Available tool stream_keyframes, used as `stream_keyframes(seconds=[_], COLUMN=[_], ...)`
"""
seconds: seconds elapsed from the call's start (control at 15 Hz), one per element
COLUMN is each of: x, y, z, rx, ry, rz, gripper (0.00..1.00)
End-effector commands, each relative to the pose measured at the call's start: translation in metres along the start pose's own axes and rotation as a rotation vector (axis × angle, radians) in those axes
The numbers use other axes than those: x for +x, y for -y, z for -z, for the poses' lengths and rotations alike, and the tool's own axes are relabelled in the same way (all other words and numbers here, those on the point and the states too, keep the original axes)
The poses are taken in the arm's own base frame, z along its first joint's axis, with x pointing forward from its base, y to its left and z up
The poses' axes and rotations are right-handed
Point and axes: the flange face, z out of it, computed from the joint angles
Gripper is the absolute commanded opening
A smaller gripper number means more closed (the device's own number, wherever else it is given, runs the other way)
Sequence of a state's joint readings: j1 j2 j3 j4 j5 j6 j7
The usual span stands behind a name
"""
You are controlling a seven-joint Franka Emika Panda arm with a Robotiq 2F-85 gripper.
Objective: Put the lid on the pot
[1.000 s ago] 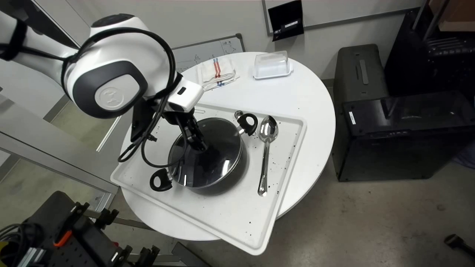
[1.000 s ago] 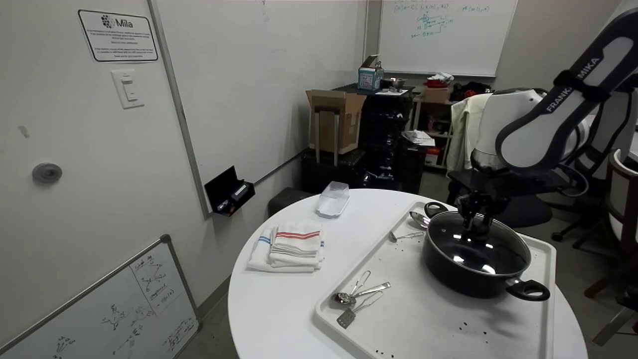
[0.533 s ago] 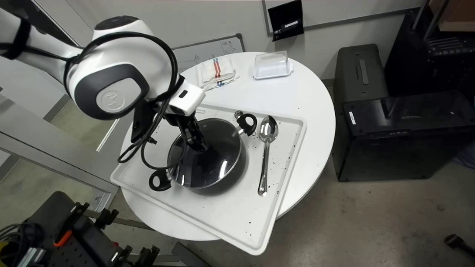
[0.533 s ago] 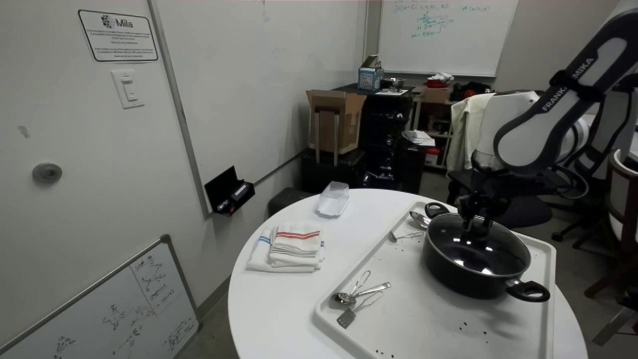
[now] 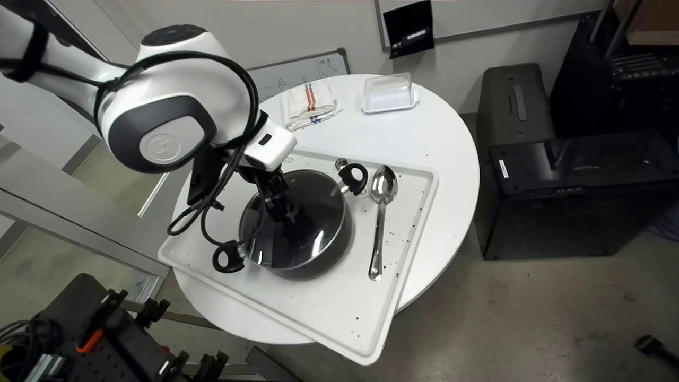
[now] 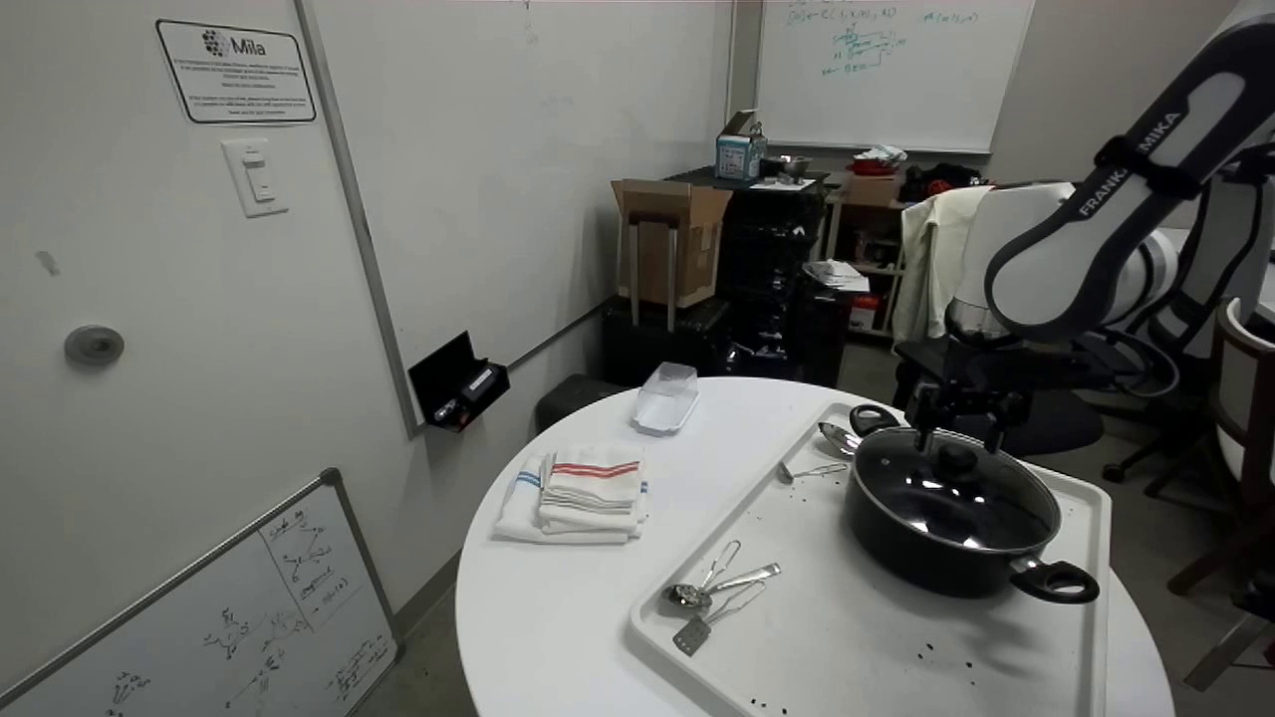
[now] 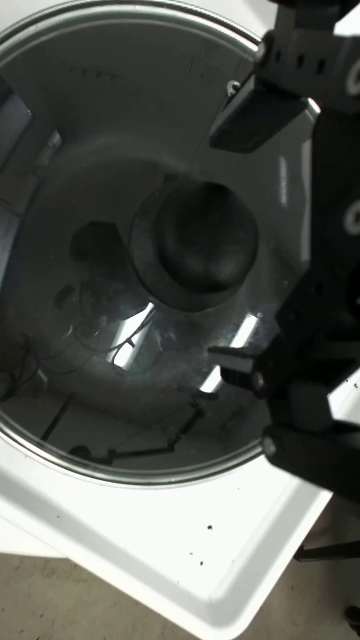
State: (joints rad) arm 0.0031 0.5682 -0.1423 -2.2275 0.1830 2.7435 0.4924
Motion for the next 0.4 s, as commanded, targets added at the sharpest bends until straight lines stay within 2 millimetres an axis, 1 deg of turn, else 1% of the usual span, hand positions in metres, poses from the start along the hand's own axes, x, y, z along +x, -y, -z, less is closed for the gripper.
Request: stream_keyframes(seconds=[0.0,0.33], x=[-0.011,-0.032], y=[-0.002,-0.004], z=[0.023,0.058], rx=[0.020,0.062], ry=[0.004,-0.009], rz=[0.035,0.099], gripper=[1.00,1.00])
